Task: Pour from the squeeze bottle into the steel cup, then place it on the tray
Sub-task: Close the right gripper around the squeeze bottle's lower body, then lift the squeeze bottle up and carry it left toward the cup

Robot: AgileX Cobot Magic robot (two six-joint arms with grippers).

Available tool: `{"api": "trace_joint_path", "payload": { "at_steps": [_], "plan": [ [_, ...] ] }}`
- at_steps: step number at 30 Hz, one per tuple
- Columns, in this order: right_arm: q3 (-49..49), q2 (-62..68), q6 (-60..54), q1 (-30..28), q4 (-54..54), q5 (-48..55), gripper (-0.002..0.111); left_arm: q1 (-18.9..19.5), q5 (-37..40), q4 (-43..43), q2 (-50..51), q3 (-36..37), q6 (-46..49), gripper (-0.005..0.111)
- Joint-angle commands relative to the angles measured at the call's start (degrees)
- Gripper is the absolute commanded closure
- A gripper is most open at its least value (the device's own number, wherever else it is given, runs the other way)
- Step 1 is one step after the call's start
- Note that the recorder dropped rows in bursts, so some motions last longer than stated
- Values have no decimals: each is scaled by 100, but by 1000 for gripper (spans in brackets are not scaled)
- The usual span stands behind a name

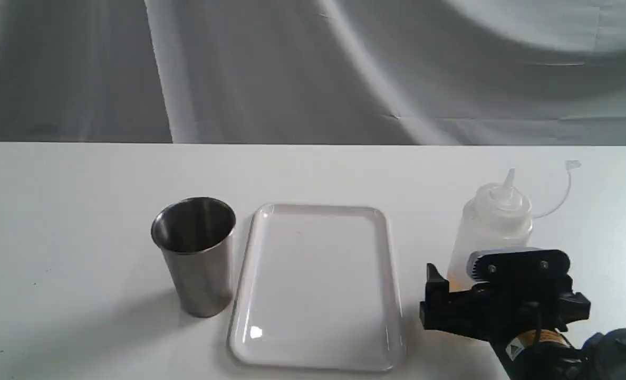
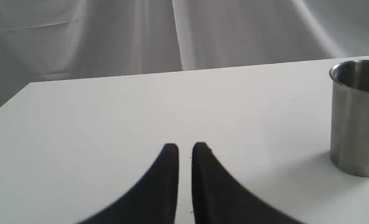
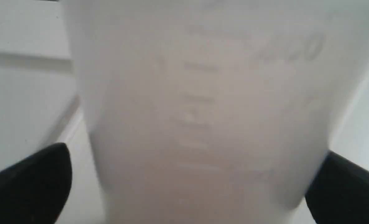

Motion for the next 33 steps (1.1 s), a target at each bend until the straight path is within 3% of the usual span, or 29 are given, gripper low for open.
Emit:
{"api": "trace_joint_path", "payload": {
  "at_steps": [1,11,16,21,26,33],
  "plan": [
    [-28,130,27,-50,-12,-49,3,-14,-42,14,-29,25,-10,98],
    [-419,319,27,-90,-91,-49,4,-14,-42,14,-29,25,-10,98],
    [-444,342,27,-180,-103,-49,11,-14,-42,14,-29,25,-10,98],
    [-444,342,27,-181,-91,-49,38,-14,-42,14,-29,25,-10,98],
    [-444,342,27,-181,-40,-49,74,-14,-42,14,-29,25,-10,98],
    [-444,315,-86,-181,-40,-49,106,-14,-42,14,-29,25,-10,98]
  ]
}}
